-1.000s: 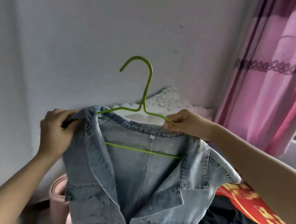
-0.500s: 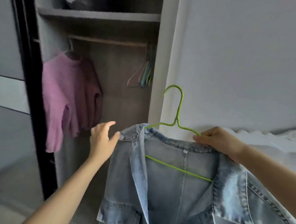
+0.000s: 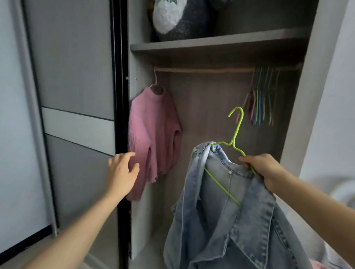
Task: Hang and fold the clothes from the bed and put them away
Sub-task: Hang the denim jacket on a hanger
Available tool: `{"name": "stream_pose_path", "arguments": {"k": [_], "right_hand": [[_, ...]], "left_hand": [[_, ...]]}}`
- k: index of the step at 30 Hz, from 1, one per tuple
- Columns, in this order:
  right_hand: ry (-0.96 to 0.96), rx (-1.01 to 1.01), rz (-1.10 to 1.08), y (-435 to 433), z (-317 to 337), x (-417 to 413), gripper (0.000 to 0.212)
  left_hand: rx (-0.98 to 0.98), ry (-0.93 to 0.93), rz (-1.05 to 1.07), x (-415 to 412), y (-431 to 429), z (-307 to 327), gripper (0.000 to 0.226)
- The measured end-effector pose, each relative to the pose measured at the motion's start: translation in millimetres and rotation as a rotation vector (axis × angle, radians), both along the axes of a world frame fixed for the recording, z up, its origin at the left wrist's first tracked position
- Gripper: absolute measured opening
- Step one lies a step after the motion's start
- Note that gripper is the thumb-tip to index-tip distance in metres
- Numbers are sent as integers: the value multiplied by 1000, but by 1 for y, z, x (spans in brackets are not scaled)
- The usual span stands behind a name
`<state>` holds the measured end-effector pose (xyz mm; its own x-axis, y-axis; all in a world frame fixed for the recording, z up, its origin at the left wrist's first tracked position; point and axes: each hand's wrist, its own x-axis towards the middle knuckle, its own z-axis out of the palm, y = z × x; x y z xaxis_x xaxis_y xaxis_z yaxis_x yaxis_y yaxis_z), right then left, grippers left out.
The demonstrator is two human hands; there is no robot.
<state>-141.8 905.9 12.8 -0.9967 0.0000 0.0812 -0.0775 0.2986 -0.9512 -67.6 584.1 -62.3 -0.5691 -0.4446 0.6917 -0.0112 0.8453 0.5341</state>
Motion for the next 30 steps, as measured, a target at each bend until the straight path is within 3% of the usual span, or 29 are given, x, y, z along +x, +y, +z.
{"name": "stream_pose_path", "arguments": {"k": [6,12,15,23,30], "right_hand": [[125,-105,11,-78,34,-50,35],[322,88,-43,-148,49,-128,39],[334,197,-46,-182,56,-173,39],[387,206,-93,-251,92,-296,39],[476,267,-150,-290,119,-357,38]], "left_hand": [[10,-69,54,-13,-48,-8,34],[-5,-43,97,-57,-111,4,37],[-54,-34,119,-104,-143,24,37],[-221,58,164,-240,-209,93,44],[-252,129,205,-306,-258,127,65]]}}
